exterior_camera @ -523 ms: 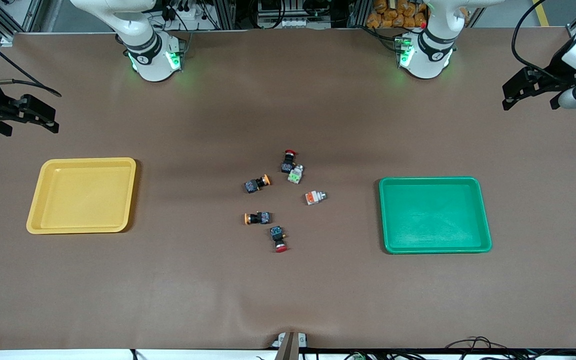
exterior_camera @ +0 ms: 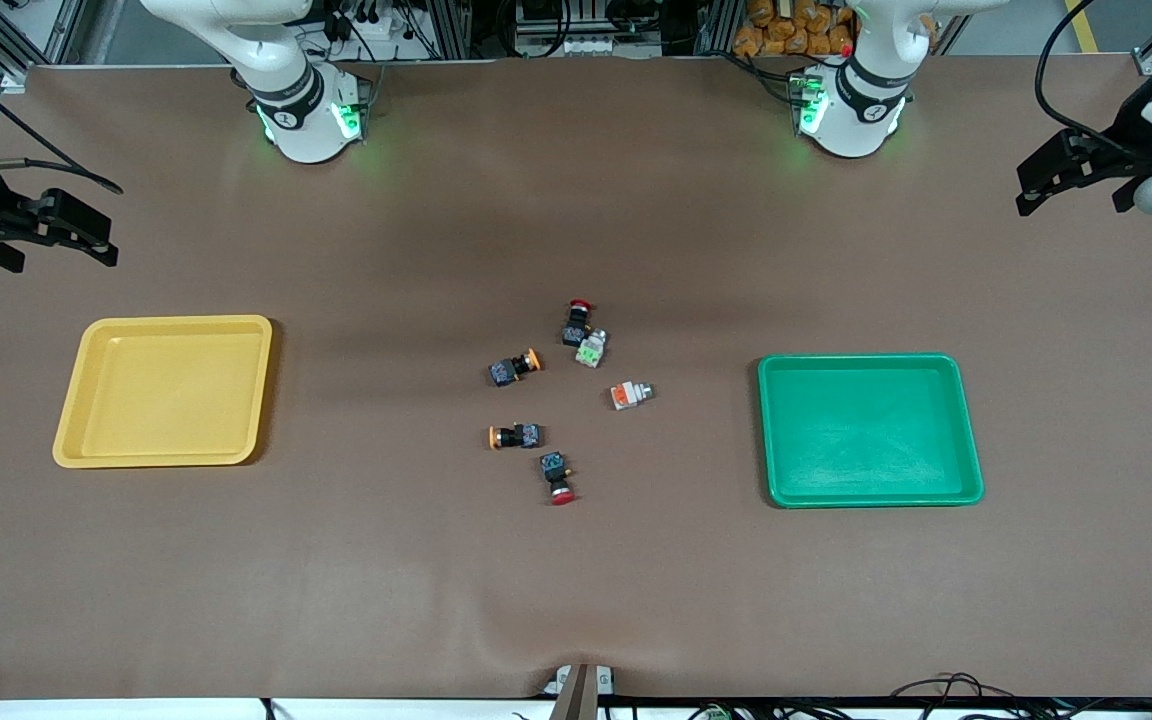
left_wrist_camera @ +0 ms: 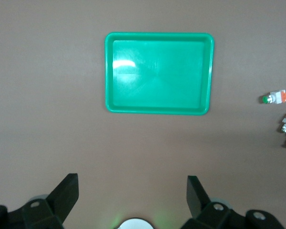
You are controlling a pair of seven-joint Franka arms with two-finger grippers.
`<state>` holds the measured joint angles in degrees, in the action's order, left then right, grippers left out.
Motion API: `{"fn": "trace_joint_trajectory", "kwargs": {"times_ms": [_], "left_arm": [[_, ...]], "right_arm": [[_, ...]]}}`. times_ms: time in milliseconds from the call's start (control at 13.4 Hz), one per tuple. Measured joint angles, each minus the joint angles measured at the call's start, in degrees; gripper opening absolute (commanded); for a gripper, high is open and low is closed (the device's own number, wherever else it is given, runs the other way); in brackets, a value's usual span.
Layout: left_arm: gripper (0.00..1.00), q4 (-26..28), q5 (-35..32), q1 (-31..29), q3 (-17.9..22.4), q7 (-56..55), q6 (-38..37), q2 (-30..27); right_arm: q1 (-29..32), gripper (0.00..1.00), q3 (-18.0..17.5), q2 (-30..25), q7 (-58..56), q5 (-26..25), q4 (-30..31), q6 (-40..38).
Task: Place green and yellow buttons in trays
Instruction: 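Move the left arm out from rest toward the buttons, then reach the left gripper down to the green-capped button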
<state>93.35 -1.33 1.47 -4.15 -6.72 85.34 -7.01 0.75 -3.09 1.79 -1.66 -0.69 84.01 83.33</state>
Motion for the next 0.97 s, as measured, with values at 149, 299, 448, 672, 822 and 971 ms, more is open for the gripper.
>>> {"fn": "trace_joint_trajectory", "kwargs": {"times_ms": [149, 299, 448, 672, 822, 971], "left_arm": [[1.0, -0.1, 0.0, 0.1, -0.1, 0.0, -0.3, 1.2], [1.0, -0.1, 0.0, 0.5, -0.4, 0.0, -0.3, 2.6], [1.0, -0.3, 0.0, 0.8, -0.6, -0.1, 0.0, 4.0], [1.0, -0.3, 0.0, 1.0, -1.3, -0.1, 2.0, 5.2], [1.0, -0.3, 0.0, 1.4, -2.1, -0.1, 3.0, 6.6], [1.0, 0.2, 0.0, 1.5, -4.0, -1.4, 5.2, 9.2]], "right_arm": [[0.0, 1.0, 0.0, 0.0, 0.0, 0.0, 0.0, 0.0], [0.0, 1.0, 0.0, 0.0, 0.0, 0.0, 0.0, 0.0], [0.0, 1.0, 0.0, 0.0, 0.0, 0.0, 0.0, 0.0], [0.0, 1.0, 0.0, 0.0, 0.0, 0.0, 0.0, 0.1], [0.1, 1.0, 0.1, 0.2, 0.0, 0.0, 0.0, 0.1], [0.5, 1.0, 0.2, 0.7, 0.0, 0.0, 0.0, 0.4]]}}
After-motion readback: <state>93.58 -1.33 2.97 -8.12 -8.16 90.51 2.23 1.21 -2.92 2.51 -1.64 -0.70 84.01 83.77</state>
